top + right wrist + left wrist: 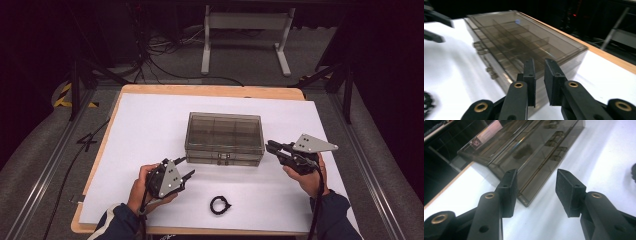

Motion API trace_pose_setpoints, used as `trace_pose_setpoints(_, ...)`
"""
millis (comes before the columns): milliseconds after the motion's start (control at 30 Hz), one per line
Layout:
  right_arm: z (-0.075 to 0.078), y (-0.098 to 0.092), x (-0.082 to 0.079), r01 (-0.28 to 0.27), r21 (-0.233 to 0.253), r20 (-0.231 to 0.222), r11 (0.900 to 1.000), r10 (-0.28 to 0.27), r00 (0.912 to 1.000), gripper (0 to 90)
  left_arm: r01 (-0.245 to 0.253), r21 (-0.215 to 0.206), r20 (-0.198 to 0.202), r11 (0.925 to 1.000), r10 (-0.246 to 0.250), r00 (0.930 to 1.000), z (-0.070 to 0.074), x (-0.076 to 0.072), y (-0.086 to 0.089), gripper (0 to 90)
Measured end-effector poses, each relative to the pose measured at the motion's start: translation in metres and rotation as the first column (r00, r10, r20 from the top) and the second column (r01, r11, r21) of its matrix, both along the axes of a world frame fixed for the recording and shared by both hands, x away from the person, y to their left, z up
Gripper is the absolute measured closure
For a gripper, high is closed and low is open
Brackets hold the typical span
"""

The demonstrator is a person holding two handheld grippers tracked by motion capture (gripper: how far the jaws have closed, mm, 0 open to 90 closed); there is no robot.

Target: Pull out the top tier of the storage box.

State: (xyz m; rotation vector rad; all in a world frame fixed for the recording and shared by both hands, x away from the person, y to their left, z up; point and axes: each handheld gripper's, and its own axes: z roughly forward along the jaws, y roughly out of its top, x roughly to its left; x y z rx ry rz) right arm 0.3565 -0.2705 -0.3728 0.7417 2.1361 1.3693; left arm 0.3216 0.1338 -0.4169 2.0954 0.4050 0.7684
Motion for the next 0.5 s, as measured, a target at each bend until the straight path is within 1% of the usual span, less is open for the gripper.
trace_pose_setpoints(67,-0.001,0.000,-0.002,-0.023,0.004,0.006,1.000,0.023,0.9997,78.7,-0.007,-0.015,-0.018,0.9999,0.007,0.9998,-0.001,0.003,0.002,50.8)
trace_pose_setpoints(100,-0.002,0.001,-0.004,-0.030,-0.003,0.007,1.000,0.030,0.9995,78.5,-0.007,-0.022,-0.036,0.9997,0.006,0.9993,-0.001,0.005,0.004,50.5)
trace_pose_setpoints(133,-0.003,0.002,-0.006,-0.030,-0.017,0.006,0.999,0.030,0.9995,78.0,-0.001,-0.031,-0.043,0.9995,0.000,0.9991,-0.001,0.006,0.005,50.1)
trace_pose_setpoints(300,-0.006,0.002,-0.015,-0.067,-0.036,0.018,0.997,0.068,0.9975,76.0,0.002,-0.030,-0.059,0.9995,-0.004,0.9982,-0.001,0.009,0.007,48.8)
trace_pose_setpoints(433,-0.008,0.003,-0.019,-0.088,-0.040,0.022,0.995,0.089,0.9958,75.2,0.008,-0.026,-0.066,0.9996,-0.010,0.9978,-0.002,0.010,0.006,46.2)
trace_pose_setpoints(500,-0.009,0.004,-0.020,-0.095,-0.056,0.026,0.994,0.096,0.9950,75.2,0.011,-0.027,-0.085,0.9996,-0.013,0.9963,-0.003,0.013,0.005,44.7)
